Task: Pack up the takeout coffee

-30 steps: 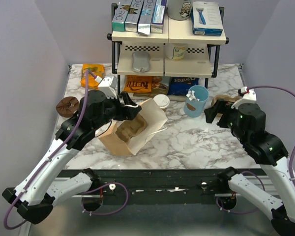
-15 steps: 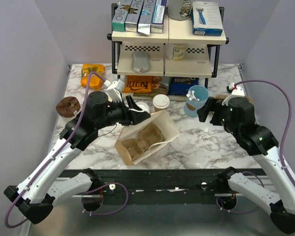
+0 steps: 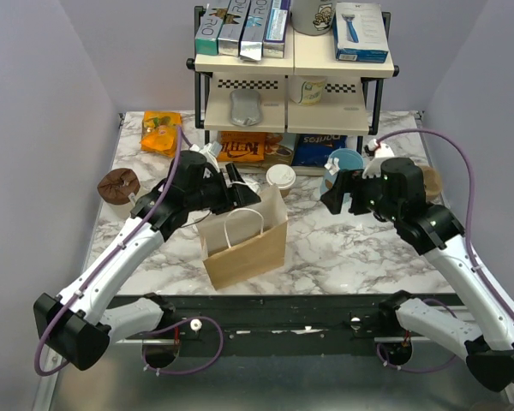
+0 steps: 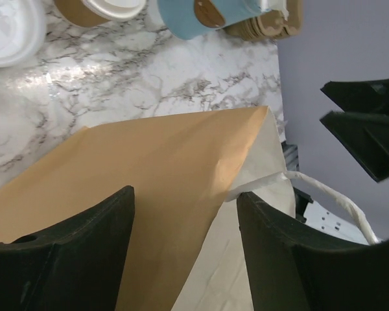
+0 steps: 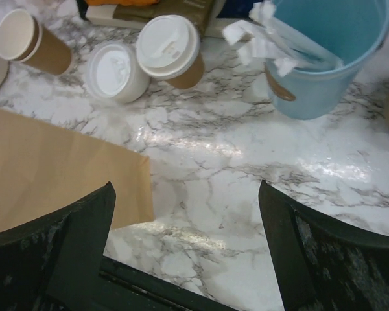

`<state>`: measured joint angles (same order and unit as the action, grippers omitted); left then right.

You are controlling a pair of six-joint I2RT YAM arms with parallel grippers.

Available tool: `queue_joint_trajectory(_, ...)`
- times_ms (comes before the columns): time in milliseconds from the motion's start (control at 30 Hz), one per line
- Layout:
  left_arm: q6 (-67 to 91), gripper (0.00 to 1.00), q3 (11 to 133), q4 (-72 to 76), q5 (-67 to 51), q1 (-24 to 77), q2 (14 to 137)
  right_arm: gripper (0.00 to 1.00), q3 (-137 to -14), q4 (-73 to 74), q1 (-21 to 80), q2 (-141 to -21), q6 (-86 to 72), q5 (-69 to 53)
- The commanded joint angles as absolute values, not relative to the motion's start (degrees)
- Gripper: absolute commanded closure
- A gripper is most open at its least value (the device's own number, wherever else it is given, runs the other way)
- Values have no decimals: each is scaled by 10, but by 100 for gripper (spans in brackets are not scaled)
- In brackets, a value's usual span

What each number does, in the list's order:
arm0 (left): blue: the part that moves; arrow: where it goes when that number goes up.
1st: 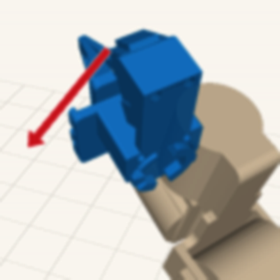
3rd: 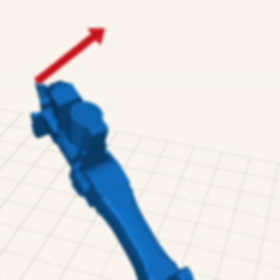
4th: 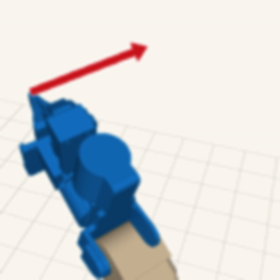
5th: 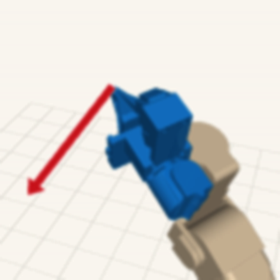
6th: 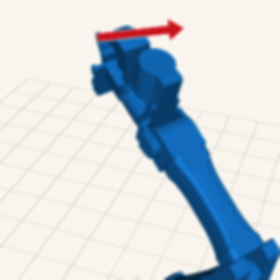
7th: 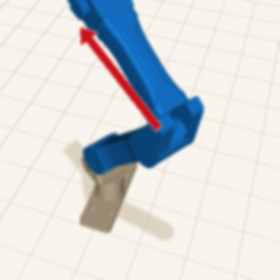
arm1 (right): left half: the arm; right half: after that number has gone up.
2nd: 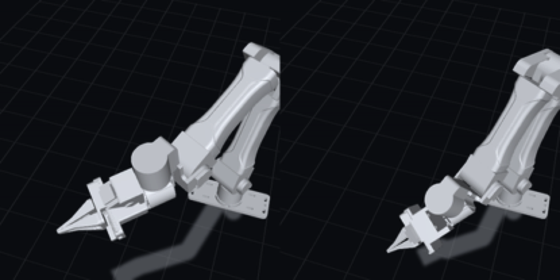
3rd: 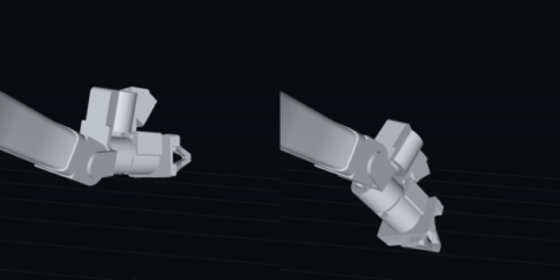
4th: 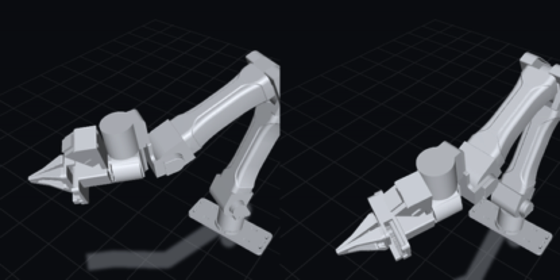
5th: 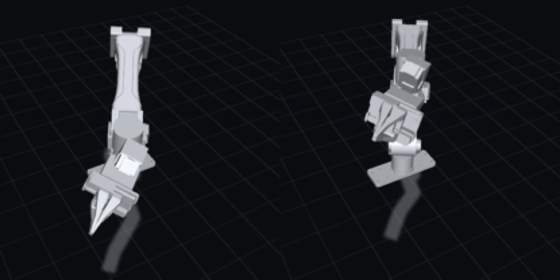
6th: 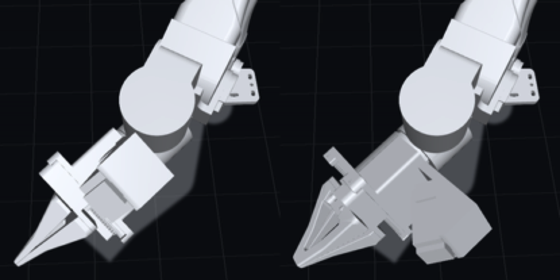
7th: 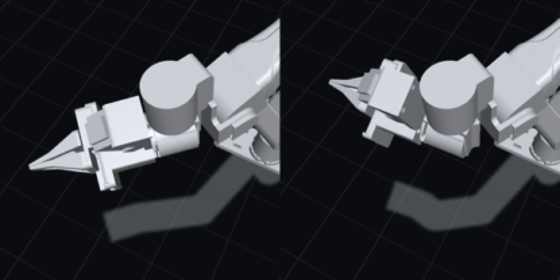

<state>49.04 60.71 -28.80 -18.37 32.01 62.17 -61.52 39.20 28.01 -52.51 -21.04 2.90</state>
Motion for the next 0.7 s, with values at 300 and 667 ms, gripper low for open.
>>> queue_joint_trajectory(300,397,4,676,-408,-166,291,652,0,-671,152,326,-678,-133,-240)
queue_joint_trajectory(667,336,1,690,-498,-132,286,662,19,-698,274,406,-733,-84,-96)
